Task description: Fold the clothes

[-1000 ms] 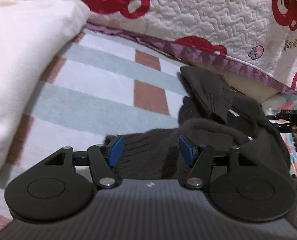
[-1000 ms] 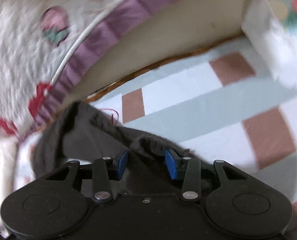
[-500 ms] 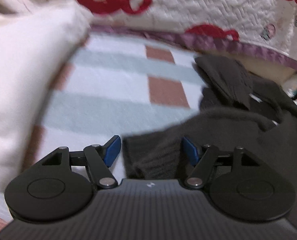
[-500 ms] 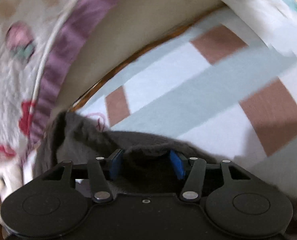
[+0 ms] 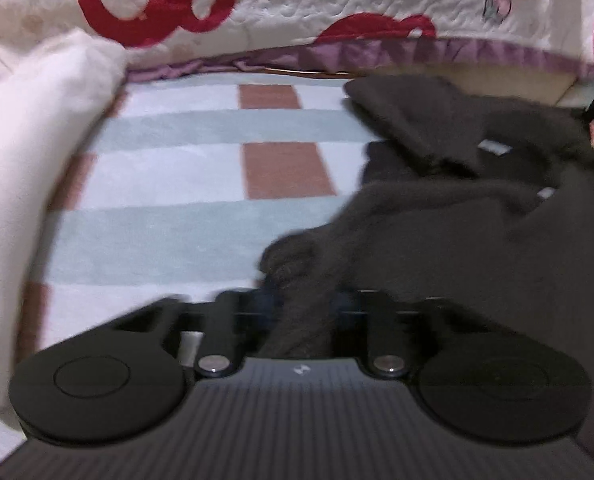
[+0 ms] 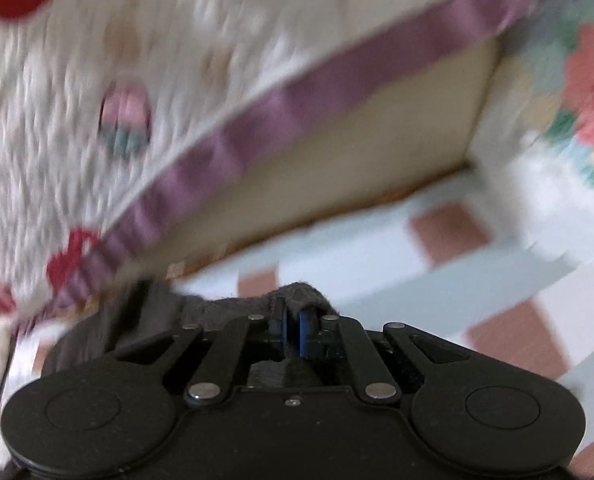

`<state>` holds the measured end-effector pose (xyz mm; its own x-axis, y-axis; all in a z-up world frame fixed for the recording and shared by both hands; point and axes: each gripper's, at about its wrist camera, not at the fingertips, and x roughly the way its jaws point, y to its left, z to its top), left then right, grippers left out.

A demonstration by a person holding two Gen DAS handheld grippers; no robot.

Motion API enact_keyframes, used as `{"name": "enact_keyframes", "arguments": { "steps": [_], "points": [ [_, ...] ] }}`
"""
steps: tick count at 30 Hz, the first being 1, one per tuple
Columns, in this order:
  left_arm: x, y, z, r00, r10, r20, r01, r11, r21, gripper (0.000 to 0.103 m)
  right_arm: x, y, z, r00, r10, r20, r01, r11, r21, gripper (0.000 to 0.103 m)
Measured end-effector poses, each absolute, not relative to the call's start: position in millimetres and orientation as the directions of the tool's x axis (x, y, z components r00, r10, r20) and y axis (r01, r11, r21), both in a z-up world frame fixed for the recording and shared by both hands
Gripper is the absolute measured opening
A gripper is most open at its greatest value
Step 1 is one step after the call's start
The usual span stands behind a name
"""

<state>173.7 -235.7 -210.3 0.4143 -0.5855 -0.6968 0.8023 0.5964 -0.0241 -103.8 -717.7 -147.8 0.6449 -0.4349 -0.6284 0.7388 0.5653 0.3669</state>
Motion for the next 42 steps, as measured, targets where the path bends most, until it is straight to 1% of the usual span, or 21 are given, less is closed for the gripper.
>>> {"name": "enact_keyframes", "arguments": {
  "steps": [3,6,7,10,14,17,18,20,22,25,26,28,29,30,35,37,38,40,42],
  "points": [
    [172,-237,-199,0.443,-0.591,-0.674,0.803,0.597,0.005,0.017,-108,-726,-134,0.642,-0.484,-0.594,0.751,0.553,0.361,0.006],
    [185,-228,-168,0.533,-0.599,-0.597,0.741,0.671,-0.012,0.017,-107,-729,-119,0.649,-0.521,-0.555,0.751,0.557,0.356,0.006],
    [191,-225,-164,0.550,-0.595,-0.585,0.722,0.691,-0.024,0.017,-105,-731,-114,0.656,-0.526,-0.541,0.745,0.563,0.356,0.006],
    [205,-217,-171,0.565,-0.565,-0.602,0.681,0.730,-0.046,0.017,-99,-738,-107,0.664,-0.532,-0.525,0.738,0.578,0.348,0.006],
    [224,-206,-181,0.581,-0.523,-0.624,0.622,0.779,-0.073,0.018,-81,-749,-125,0.600,-0.541,-0.589,0.778,0.567,0.273,0.006],
    [238,-198,-189,0.591,-0.491,-0.641,0.575,0.813,-0.092,0.028,-76,-757,-147,0.579,-0.495,-0.648,0.788,0.545,0.288,0.008],
    [242,-195,-191,0.593,-0.480,-0.647,0.559,0.824,-0.098,0.031,-79,-759,-150,0.585,-0.489,-0.647,0.786,0.539,0.303,0.009],
    [252,-190,-196,0.598,-0.458,-0.658,0.525,0.844,-0.110,0.031,-92,-758,-150,0.619,-0.482,-0.621,0.766,0.546,0.340,0.009],
    [255,-185,-192,0.639,-0.431,-0.637,0.498,0.863,-0.084,0.031,-105,-758,-150,0.638,-0.473,-0.608,0.751,0.554,0.358,0.009],
    [254,-179,-185,0.702,-0.385,-0.599,0.457,0.889,-0.036,0.031,-118,-758,-151,0.628,-0.461,-0.627,0.758,0.546,0.358,0.009],
    [254,-178,-183,0.718,-0.374,-0.587,0.445,0.895,-0.026,0.029,-124,-758,-151,0.628,-0.457,-0.630,0.759,0.539,0.365,0.011],
    [254,-176,-176,0.740,-0.369,-0.562,0.438,0.899,-0.014,0.028,-134,-758,-151,0.628,-0.450,-0.635,0.761,0.526,0.380,0.027],
    [254,-175,-173,0.741,-0.381,-0.553,0.447,0.894,-0.018,0.029,-139,-758,-151,0.627,-0.446,-0.638,0.762,0.519,0.387,0.039],
    [253,-175,-169,0.739,-0.393,-0.548,0.456,0.889,-0.022,0.029,-144,-758,-150,0.627,-0.442,-0.641,0.763,0.512,0.394,0.044],
    [215,-198,-161,0.550,-0.596,-0.585,0.668,0.734,-0.119,0.032,-169,-757,-150,0.627,-0.423,-0.655,0.768,0.477,0.427,0.044],
    [198,-208,-159,0.451,-0.666,-0.594,0.742,0.650,-0.165,0.044,-179,-757,-150,0.627,-0.414,-0.660,0.770,0.463,0.440,0.044],
    [190,-213,-158,0.399,-0.697,-0.596,0.774,0.604,-0.188,0.048,-184,-757,-150,0.627,-0.410,-0.662,0.770,0.455,0.447,0.045],
    [162,-230,-163,0.215,-0.758,-0.616,0.850,0.456,-0.265,0.048,-207,-746,-155,0.582,-0.399,-0.708,0.794,0.468,0.389,0.045],
    [128,-247,-170,0.068,-0.765,-0.640,0.907,0.315,-0.280,0.048,-237,-730,-159,0.555,-0.394,-0.732,0.803,0.484,0.348,0.047]
  ]
}}
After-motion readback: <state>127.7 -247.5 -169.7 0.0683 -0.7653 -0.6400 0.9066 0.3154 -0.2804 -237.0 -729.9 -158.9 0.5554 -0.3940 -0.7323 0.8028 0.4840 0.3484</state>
